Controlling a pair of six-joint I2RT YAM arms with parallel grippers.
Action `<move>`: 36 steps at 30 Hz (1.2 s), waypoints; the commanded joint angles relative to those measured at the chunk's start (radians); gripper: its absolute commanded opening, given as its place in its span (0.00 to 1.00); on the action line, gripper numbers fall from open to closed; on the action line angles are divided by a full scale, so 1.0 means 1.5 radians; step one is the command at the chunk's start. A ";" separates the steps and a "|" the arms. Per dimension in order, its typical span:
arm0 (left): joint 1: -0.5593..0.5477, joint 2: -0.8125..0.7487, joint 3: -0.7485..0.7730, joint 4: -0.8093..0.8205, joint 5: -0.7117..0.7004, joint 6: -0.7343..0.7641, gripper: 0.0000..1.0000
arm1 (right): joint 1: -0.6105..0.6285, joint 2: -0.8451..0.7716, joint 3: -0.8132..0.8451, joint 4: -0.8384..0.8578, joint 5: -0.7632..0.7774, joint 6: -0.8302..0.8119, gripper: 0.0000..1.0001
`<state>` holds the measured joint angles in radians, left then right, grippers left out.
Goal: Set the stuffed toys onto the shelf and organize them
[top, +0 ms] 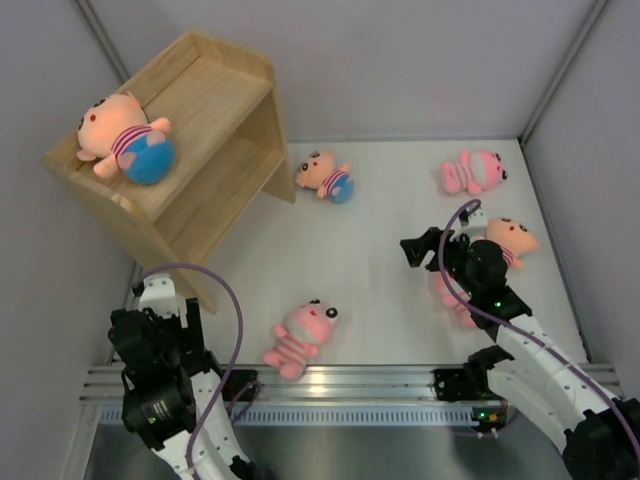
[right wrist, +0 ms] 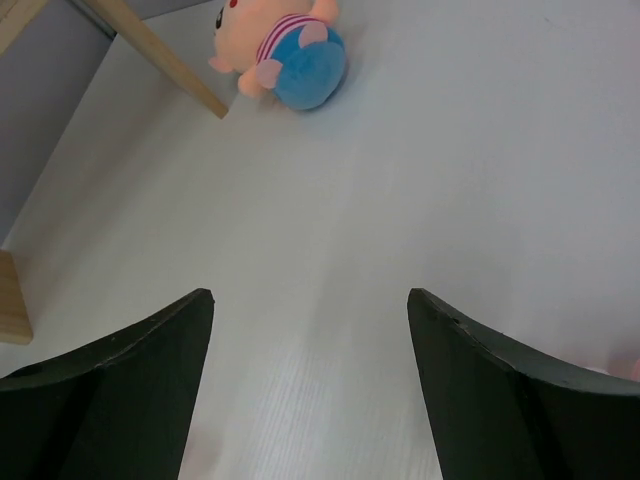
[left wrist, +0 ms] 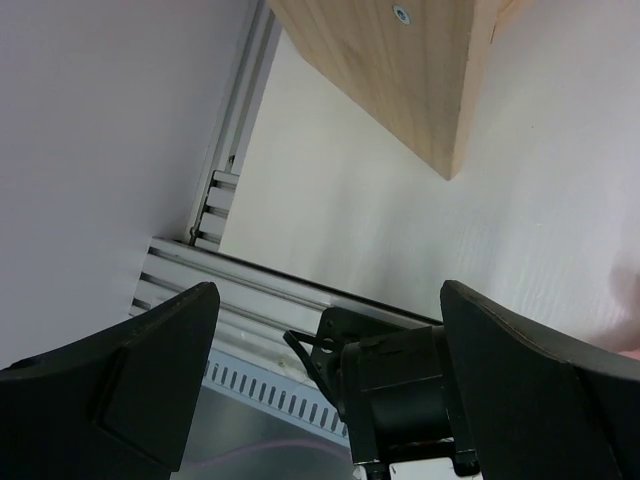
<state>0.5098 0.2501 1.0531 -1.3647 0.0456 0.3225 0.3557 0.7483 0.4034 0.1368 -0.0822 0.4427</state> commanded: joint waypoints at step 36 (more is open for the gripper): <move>0.004 0.051 -0.007 0.030 0.129 0.060 0.99 | 0.019 0.960 0.822 -0.033 -0.075 0.185 0.76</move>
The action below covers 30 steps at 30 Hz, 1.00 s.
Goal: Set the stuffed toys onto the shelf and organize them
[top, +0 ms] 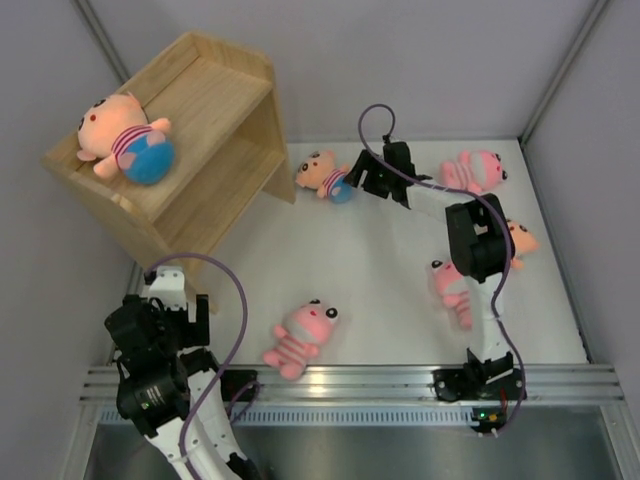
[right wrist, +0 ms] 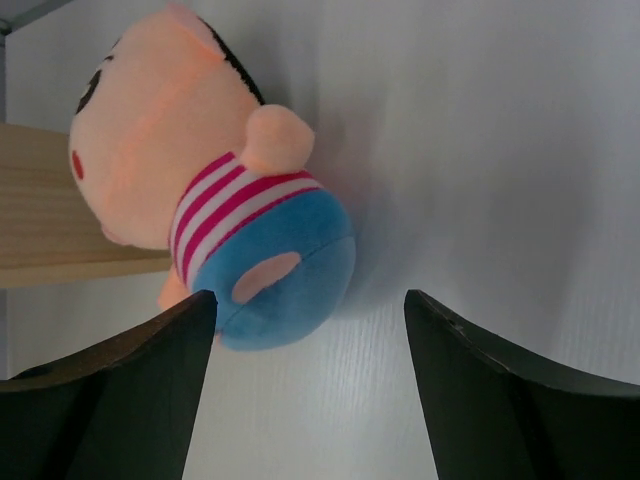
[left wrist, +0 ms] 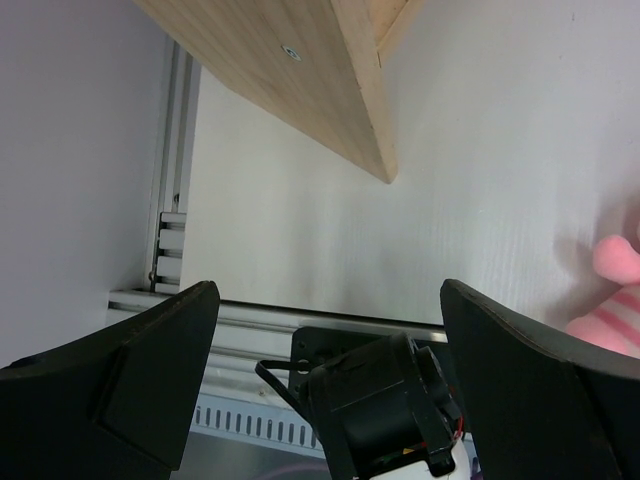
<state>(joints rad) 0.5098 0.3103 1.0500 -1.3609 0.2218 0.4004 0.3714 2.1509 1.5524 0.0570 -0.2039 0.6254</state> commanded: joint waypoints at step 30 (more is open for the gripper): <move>0.006 -0.005 0.011 0.026 0.029 0.023 0.99 | 0.060 -0.381 0.018 0.063 0.084 0.076 0.00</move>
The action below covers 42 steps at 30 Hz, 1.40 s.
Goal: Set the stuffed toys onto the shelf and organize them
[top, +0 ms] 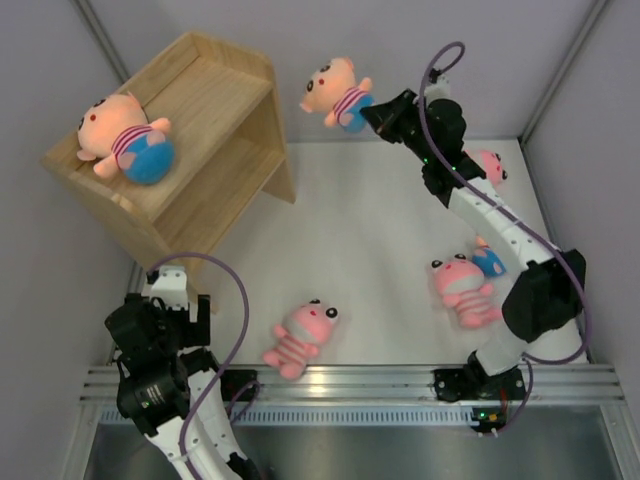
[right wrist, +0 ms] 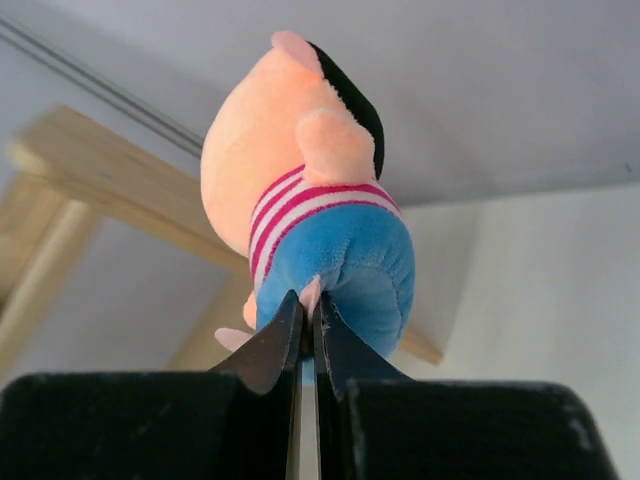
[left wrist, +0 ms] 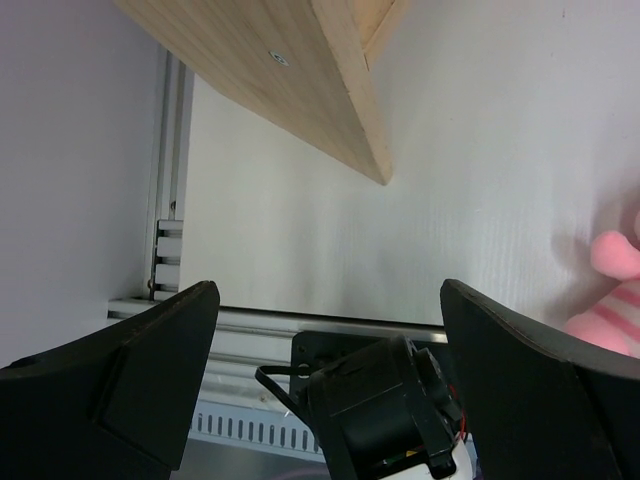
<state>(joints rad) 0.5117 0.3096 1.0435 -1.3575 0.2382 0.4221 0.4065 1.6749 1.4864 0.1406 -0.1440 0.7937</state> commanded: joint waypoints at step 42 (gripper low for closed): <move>0.004 -0.094 0.062 -0.018 -0.006 0.043 0.99 | 0.411 0.315 0.652 -0.051 0.240 0.096 0.00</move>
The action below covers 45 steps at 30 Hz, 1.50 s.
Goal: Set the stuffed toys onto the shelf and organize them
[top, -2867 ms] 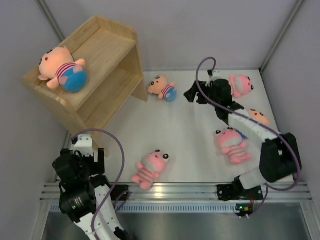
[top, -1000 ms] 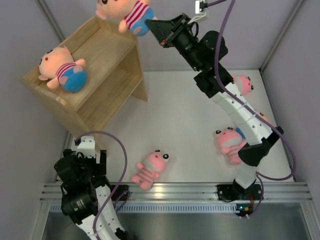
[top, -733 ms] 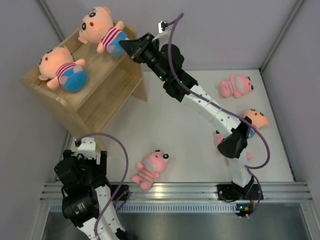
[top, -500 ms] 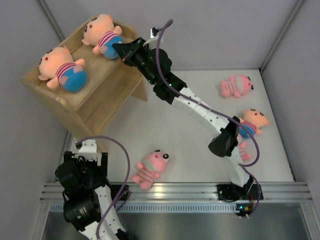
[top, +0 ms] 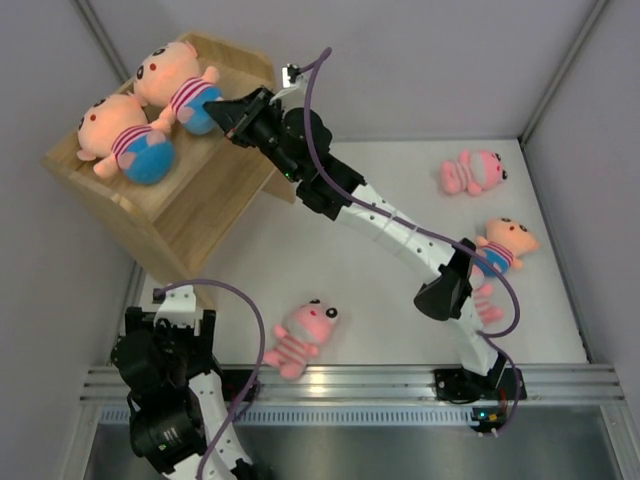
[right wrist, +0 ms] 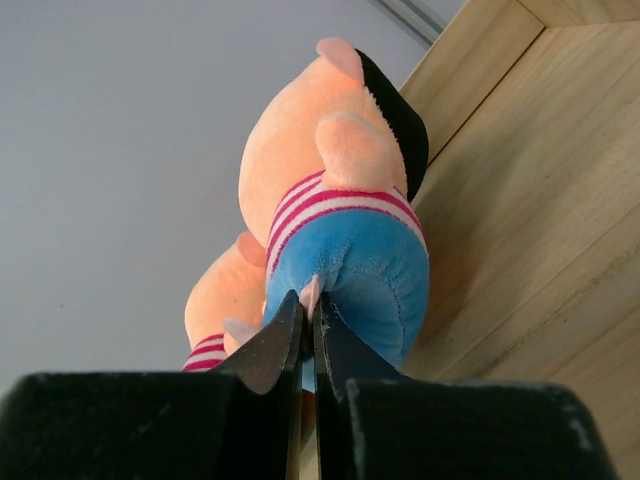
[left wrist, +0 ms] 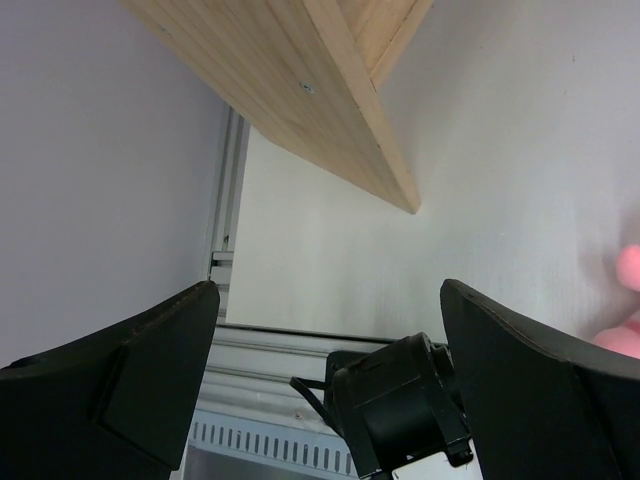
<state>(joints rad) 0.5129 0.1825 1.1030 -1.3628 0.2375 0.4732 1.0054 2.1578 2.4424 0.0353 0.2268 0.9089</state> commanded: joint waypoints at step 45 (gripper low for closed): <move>0.004 -0.001 0.002 -0.018 0.041 0.024 0.98 | -0.826 -0.733 -1.115 -0.328 0.130 0.090 0.99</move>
<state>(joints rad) 0.5129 0.1726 1.1038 -1.3632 0.2802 0.4999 -0.1986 1.0863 0.7677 -0.4446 0.3946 0.9703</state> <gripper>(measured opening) 0.984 0.993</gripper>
